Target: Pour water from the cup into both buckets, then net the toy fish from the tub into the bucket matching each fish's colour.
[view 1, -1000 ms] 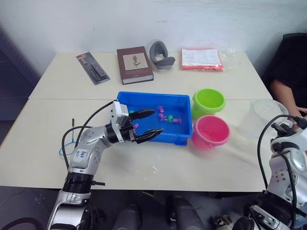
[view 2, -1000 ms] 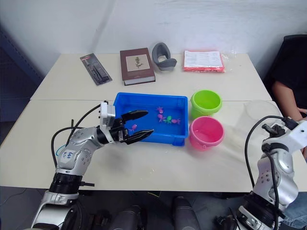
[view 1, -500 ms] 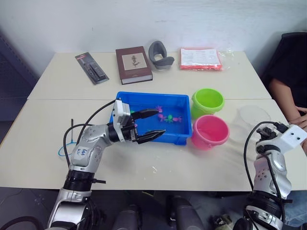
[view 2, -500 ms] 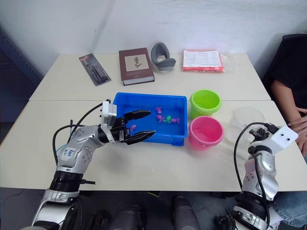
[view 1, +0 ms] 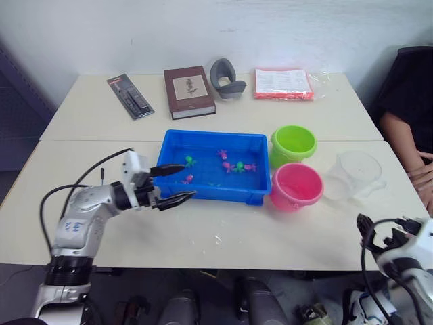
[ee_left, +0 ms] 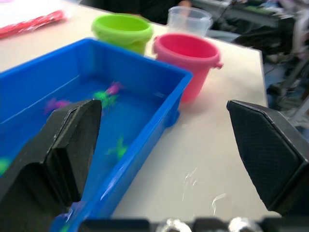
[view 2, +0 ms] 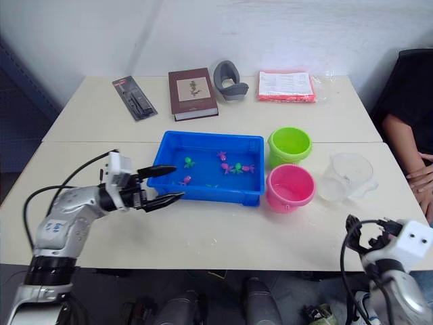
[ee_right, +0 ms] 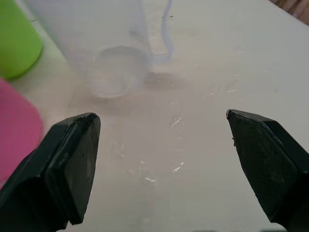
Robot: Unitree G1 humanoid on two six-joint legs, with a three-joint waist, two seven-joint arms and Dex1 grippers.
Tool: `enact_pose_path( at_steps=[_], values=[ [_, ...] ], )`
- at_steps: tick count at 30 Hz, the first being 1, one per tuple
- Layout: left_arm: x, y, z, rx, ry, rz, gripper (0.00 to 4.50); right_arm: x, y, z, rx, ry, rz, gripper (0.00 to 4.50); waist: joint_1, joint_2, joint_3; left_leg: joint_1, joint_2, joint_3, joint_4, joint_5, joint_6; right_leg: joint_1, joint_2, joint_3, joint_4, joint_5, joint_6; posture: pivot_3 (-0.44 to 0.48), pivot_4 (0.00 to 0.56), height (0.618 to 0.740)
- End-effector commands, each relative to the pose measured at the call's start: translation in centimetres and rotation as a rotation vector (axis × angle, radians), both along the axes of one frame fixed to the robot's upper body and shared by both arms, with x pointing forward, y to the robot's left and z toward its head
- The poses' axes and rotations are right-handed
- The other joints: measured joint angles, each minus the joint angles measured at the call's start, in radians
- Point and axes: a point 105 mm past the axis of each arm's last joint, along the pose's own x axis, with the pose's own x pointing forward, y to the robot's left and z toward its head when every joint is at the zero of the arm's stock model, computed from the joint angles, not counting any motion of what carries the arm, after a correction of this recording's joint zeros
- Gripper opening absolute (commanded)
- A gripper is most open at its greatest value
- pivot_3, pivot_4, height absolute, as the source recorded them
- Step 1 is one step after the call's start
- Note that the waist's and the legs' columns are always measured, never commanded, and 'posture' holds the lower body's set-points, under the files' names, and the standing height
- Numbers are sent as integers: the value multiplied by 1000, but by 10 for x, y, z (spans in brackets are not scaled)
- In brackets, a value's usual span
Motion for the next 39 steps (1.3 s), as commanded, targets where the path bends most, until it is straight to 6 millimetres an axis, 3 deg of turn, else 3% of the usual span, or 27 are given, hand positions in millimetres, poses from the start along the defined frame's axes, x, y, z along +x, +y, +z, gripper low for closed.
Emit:
enact_pose_path(
  at_steps=[1, 5, 7, 11, 16, 20, 23, 26, 33, 39],
  values=[
    [-11, 22, 12, 31, -77, 90, 4500, -6, 33, 60, -167, -258, 303, 4435, -6, -2, 0, 0, 0, 0, 0, 0, 0, 0, 0, 0, 0, 0, 0, 0, 150, 740],
    [-26, 71, -9, 156, -69, 315, 4500, -6, 50, 71, -167, -279, 467, 4435, -7, -5, -1, 2, 2, 1, -1, -1, -1, 3, 2, 1, -1, 0, 0, 0, 150, 740],
    [-38, 108, -20, 183, -50, 487, 4500, -6, 70, 81, -226, -329, 625, 4435, -7, -6, 0, 3, 2, 1, -1, -1, -1, 3, 2, 0, -1, -1, -1, 0, 150, 740],
    [-65, 171, -41, 180, 16, 815, 4500, -15, 111, 73, -370, -365, 969, 4435, 6, -11, 0, 5, 2, 0, -1, -1, -1, 3, 1, -1, -1, -1, -1, 0, 150, 740],
    [-91, 200, -61, 174, 104, 1028, 4500, -13, 131, 68, -471, -492, 1107, 4435, 26, -13, 0, 9, 2, -2, -1, -3, 0, 12, 0, -4, -8, -1, -1, 0, 150, 740],
    [-91, 204, -63, 144, 156, 1145, 4500, -16, 141, 69, -414, -567, 1200, 4435, 42, -16, 0, 12, 2, -5, -1, -5, -1, 17, -2, -6, -12, -1, -1, 0, 150, 740],
    [-74, 194, -54, 117, 184, 1171, 4500, -16, 145, 71, -351, -575, 1227, 4435, 49, -15, 0, 12, 2, -5, -2, -6, -1, 17, -3, -7, -12, -1, -2, 0, 150, 740],
    [-43, 174, -46, 68, 253, 1161, 4500, -14, 150, 70, -346, -566, 1270, 4435, 52, -15, 0, 12, 2, -6, -2, -6, -1, 17, -3, -8, -11, -1, -2, 0, 150, 740],
    [4, 167, -59, 255, 385, 1246, 4500, -9, 151, 75, -393, -567, 1262, 4435, 34, -15, 0, 12, 3, -5, -2, -6, -3, 16, -1, -8, -9, -1, -2, 0, 150, 740],
    [50, 151, -69, 214, 434, 1219, 4500, -9, 150, 77, -407, -545, 1235, 4435, 31, -15, 1, 12, 2, -6, -2, -6, -4, 16, -1, -9, -8, -1, -2, 0, 150, 740]
  ],
)
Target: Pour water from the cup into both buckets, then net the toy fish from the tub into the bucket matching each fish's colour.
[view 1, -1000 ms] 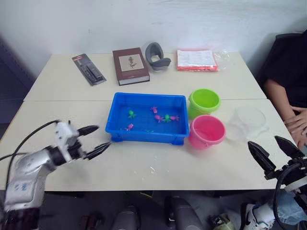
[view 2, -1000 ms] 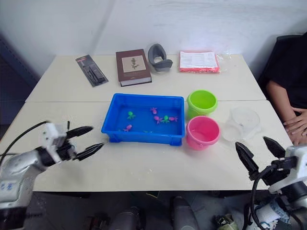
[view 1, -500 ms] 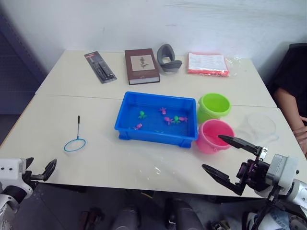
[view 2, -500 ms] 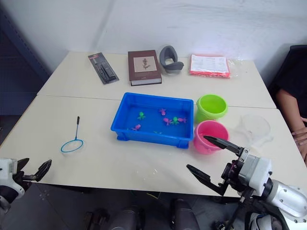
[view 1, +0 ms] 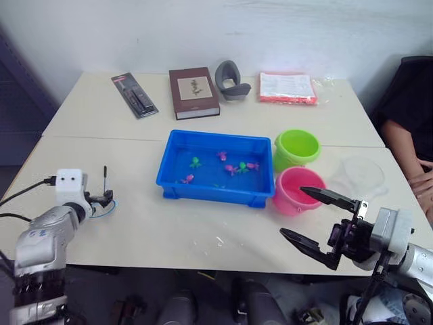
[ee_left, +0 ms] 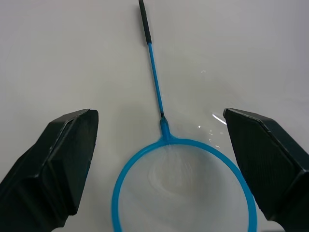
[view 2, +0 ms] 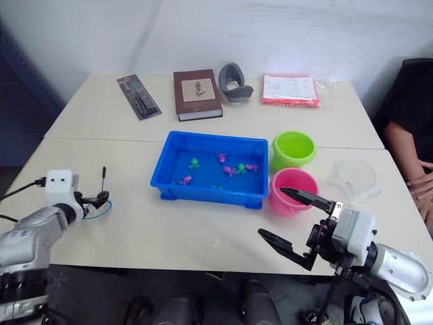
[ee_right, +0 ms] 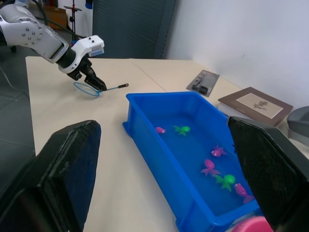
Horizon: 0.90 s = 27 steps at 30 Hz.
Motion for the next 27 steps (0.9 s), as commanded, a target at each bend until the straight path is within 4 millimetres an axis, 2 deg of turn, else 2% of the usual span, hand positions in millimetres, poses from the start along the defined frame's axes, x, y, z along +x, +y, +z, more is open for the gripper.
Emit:
enact_pose_path(
  at_steps=[1, 5, 8, 9, 10, 14, 15, 16, 18, 20, 22, 25, 26, 27],
  values=[
    [25, -4, 7, 11, -20, 1, 4500, -6, 5, 10, -17, -36, 5, 4435, 3, 0, 0, 0, 0, 0, 0, 0, 0, 0, 0, 0, 0, 0, 0, 0, 150, 740],
    [43, -6, -1, -4, 20, 1, 4500, -8, 5, 11, -22, -35, -16, 4435, 13, 0, 0, 0, 0, 0, 0, 0, -1, 0, 0, -1, 0, 0, 0, 0, 150, 740],
    [41, 1, -13, -20, 81, 47, 4500, -10, 5, 12, -26, -45, -31, 4435, 8, 0, 0, -1, 0, 1, 0, 0, -1, 0, 0, 0, 0, 0, 0, 0, 150, 740],
    [39, 3, -16, -17, 99, 50, 3916, -10, 5, 12, -27, -48, -36, 4500, 8, 0, 0, 0, 0, 1, 0, 0, -2, 0, 0, 0, 0, 0, 0, 0, 150, 740],
    [36, 3, -20, -22, 121, 51, 3614, -10, 4, 13, -30, -55, -42, 4500, 6, 0, 0, 0, 0, 1, 0, 1, -3, 0, 0, 0, 0, 0, 0, 0, 150, 740],
    [21, 11, -31, -49, 174, 84, 1834, -11, 3, 16, -31, -74, -51, 4500, -7, 0, -1, 3, 0, 2, 0, 0, -2, 1, 0, 1, 2, 0, 0, 0, 150, 740],
    [17, 13, -35, -52, 188, 90, 1562, -11, 3, 15, -32, -74, -52, 4500, -12, 0, -1, 3, 0, 2, 0, 0, -2, 1, 0, 1, 2, 0, 0, 0, 150, 740],
    [13, 13, -39, -58, 201, 93, 954, -12, 2, 15, -32, -74, -54, 4500, -14, 1, -1, 5, 1, 3, -1, 1, -2, 1, 1, 2, 3, 0, 0, 0, 150, 740],
    [8, 14, -43, -76, 206, 105, 104, -12, 1, 13, -35, -71, -56, 4500, -14, 2, -2, 5, 1, 4, -1, 1, -3, 1, 1, 3, 4, 0, 0, 0, 150, 740],
    [7, 14, -41, -105, 184, 104, 45, -12, -1, 11, -33, -67, -60, 4500, -14, 2, -2, 6, 1, 4, -1, 1, -3, 1, 1, 3, 4, 0, 0, 0, 150, 740],
    [15, 11, -26, -150, 75, 68, 45, -11, -3, 10, -33, -64, -61, 4500, -16, 2, -2, 6, 1, 4, -1, 1, -3, 1, 1, 4, 5, 0, 0, 0, 150, 740],
    [34, -2, 30, -269, -228, -105, 45, -9, -3, 13, -15, -61, -54, 4500, -10, 1, -1, 5, 1, 4, -1, 1, -3, 0, 1, 4, 5, 0, 0, 0, 150, 740],
    [35, -4, 44, -306, -285, -151, 45, -9, -3, 16, -3, -63, -52, 4500, -7, -1, 0, 5, 1, 4, -1, 1, -3, 0, 1, 3, 5, 0, 0, 0, 150, 740],
    [35, -10, 67, -315, -361, -254, 45, -6, 0, 24, 34, -59, -47, 4500, -7, -3, 1, 4, 1, 3, 0, 1, -4, -1, 1, 3, 5, 0, 0, 0, 150, 740]
  ],
)
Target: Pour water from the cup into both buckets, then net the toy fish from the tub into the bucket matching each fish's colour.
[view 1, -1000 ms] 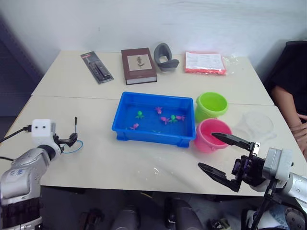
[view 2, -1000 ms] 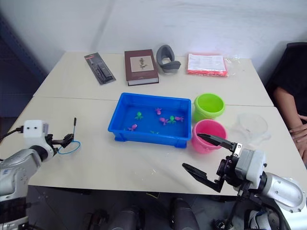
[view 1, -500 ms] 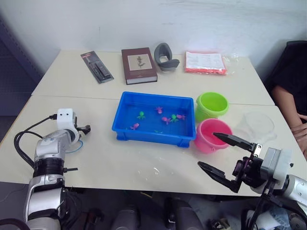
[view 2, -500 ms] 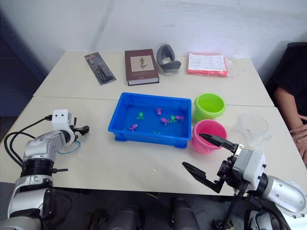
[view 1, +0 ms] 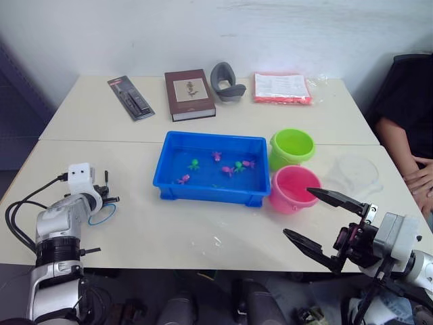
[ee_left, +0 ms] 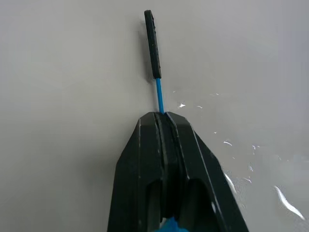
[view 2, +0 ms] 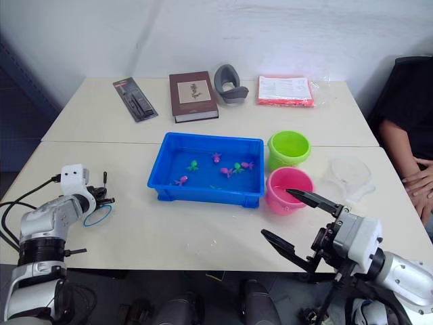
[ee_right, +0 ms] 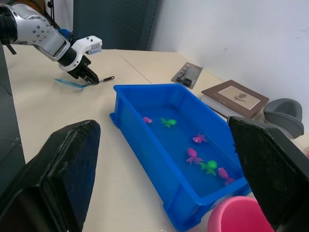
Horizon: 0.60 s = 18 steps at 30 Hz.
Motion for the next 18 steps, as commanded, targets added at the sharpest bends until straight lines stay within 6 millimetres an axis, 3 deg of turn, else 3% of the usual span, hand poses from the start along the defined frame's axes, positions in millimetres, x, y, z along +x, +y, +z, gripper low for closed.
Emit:
enact_pose_path(
  at_steps=[1, 3, 4, 7, 13, 18],
  values=[
    [5, -12, 85, -44, -339, -242, 45, 3, 5, 26, 79, -31, 25, 4500, 0, -3, 2, 0, 0, -1, 0, 0, 0, 0, 0, -1, 0, 0, 0, 0, 150, 740],
    [-3, -31, 122, 14, -467, -472, 45, 5, 12, 33, 92, 13, 62, 4500, 0, -5, 3, -2, 0, -1, 1, 0, 0, 0, -1, -1, 0, 0, -1, 0, 150, 740],
    [-7, -38, 131, 33, -499, -547, 45, 6, 14, 34, 89, 34, 76, 4500, 0, -4, 3, -2, 0, -2, 1, 0, -1, 0, -1, -2, -1, -1, -2, 0, 150, 740],
    [-28, -86, 155, 158, -527, -986, 45, 27, 11, 28, -22, 170, -47, 4500, 4, -2, 4, -3, 0, -4, 0, 0, -1, 0, -2, -3, -3, -2, -3, 0, 150, 740],
    [-69, -169, 135, 350, -248, -1730, 45, 38, 29, 34, -57, 397, 61, 4500, 2, 2, 5, -6, -2, -4, -1, 0, 2, 0, -5, -5, -7, -2, -4, 0, 150, 740],
    [-74, -215, 134, 373, -241, -1925, 45, 45, 45, 31, -82, 493, 109, 4500, 3, 2, 5, -22, -3, -7, 4, 2, 4, -14, -5, -7, -5, 0, 0, 0, 150, 740]
  ],
)
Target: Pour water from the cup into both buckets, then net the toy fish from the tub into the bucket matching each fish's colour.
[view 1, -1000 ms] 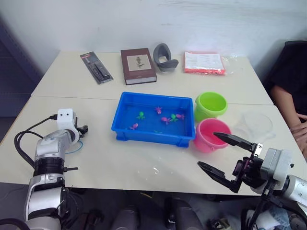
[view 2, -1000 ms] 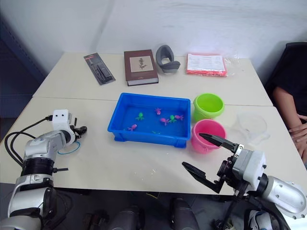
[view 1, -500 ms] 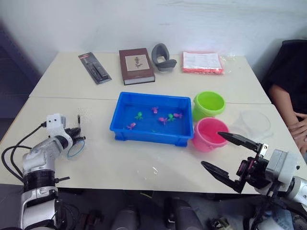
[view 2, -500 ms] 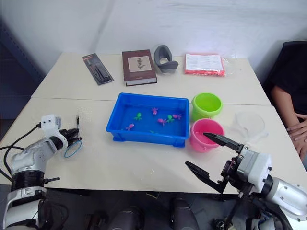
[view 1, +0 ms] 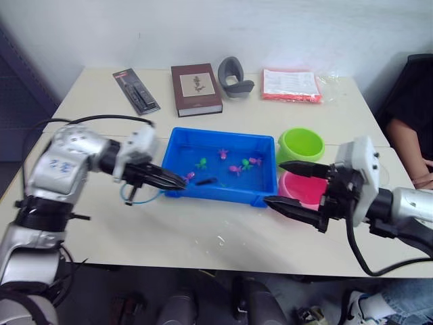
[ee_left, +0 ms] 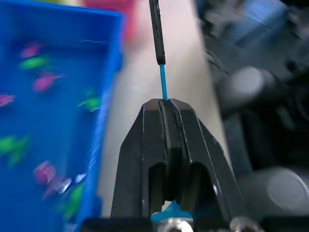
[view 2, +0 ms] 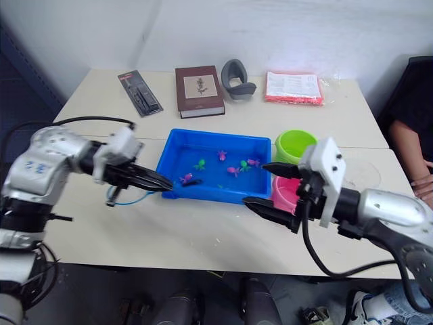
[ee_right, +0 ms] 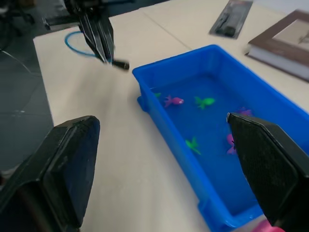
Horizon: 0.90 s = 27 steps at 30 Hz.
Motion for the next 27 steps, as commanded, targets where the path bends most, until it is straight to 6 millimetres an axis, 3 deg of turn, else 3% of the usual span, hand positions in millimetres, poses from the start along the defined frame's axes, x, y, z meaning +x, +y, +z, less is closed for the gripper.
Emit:
enact_pose_path(
  at_steps=[1, 7, 11, 27],
  values=[
    [-10, -23, 3, 33, -4, -128, 45, -1, 12, -6, 3, 81, 29, 4500, -1, 0, 0, -3, 0, 0, 1, 1, 0, -2, 1, 0, 1, 0, 0, 0, 150, 740],
    [-9, -41, -6, 45, -15, -184, 45, 3, 31, -10, 38, 146, 49, 4500, -1, 1, 1, -12, 1, 1, 13, 1, 1, -7, 5, 0, 7, 1, 3, 0, 150, 740],
    [-7, -48, -2, -12, -9, -179, 45, 1, 34, -16, 28, 179, 50, 4500, 5, 1, 1, -12, 0, 0, 16, -2, 8, -5, 3, 1, 4, 3, 5, 0, 150, 740],
    [-16, -58, -7, -28, 19, -196, 45, 0, 42, -27, 46, 256, 84, 4500, 12, 1, 1, -12, 0, 0, 16, -1, 8, -4, 4, 1, 6, 3, 6, 0, 150, 740]
  ],
)
